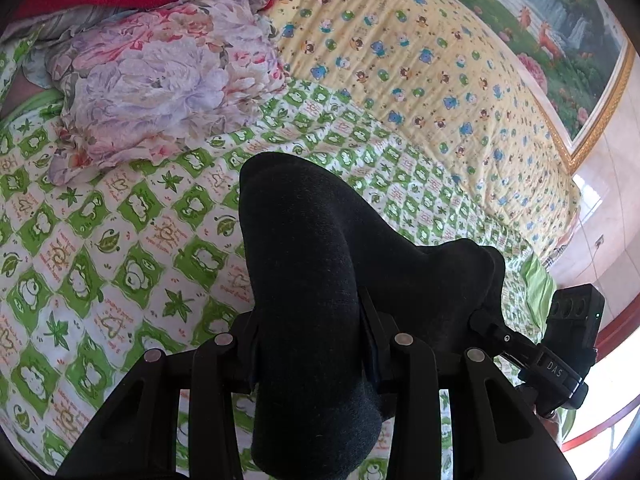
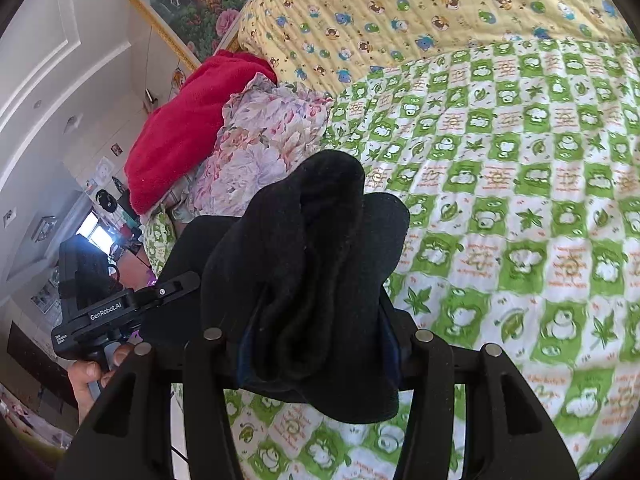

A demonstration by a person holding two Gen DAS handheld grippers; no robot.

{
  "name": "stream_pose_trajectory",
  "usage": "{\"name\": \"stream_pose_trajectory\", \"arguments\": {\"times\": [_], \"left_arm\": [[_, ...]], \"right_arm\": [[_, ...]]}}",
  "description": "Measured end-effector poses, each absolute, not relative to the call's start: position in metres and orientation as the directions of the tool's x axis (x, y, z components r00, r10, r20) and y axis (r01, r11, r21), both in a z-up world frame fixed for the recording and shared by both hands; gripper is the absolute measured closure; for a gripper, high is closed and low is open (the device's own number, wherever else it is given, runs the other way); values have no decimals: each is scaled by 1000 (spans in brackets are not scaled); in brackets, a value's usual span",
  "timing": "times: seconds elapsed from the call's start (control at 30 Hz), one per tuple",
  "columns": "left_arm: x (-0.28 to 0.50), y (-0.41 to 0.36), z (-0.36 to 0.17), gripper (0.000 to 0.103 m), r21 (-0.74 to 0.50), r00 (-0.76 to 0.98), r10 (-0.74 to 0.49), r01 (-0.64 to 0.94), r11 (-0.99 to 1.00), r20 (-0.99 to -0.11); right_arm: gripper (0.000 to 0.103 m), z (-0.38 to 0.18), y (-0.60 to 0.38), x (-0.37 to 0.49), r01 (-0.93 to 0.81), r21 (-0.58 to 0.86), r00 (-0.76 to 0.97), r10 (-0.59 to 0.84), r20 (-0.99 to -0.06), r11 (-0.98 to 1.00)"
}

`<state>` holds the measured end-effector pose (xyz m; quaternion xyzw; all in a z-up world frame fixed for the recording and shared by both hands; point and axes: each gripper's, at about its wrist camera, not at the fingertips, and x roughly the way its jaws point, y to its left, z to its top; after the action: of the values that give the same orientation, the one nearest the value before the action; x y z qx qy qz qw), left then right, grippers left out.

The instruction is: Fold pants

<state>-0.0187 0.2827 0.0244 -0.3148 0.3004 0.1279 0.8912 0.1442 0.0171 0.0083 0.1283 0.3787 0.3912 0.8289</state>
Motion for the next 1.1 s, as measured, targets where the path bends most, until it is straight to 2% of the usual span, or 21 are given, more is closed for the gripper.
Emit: {"name": "stream_pose_trajectory", "arguments": {"times": [0.47,0.57,0.77,0.93,1.1], "left_arm": [[4,323,4,65,-479,772,84,-472,740,-630],[6,326,-5,65,-470,763,88,-480,740,-640],[2,327,-27,53,-465,741,88,-504,728,-665],[-3,324,-30,39,-443,732,120,-526,726,-671],[-8,320,-24,35,-423,722,136,-534,732,-678]], "right_arm": [[51,-5,61,202,-573,478,362,729,-580,665],[48,-13,65,212,-563,475,359,718,-596,676],[41,-32,56,217,-542,486,369,714,-595,685],[29,-40,50,216,-544,447,396,687,-609,710],[27,-41,45,219,-530,463,395,690,-607,710]]}}
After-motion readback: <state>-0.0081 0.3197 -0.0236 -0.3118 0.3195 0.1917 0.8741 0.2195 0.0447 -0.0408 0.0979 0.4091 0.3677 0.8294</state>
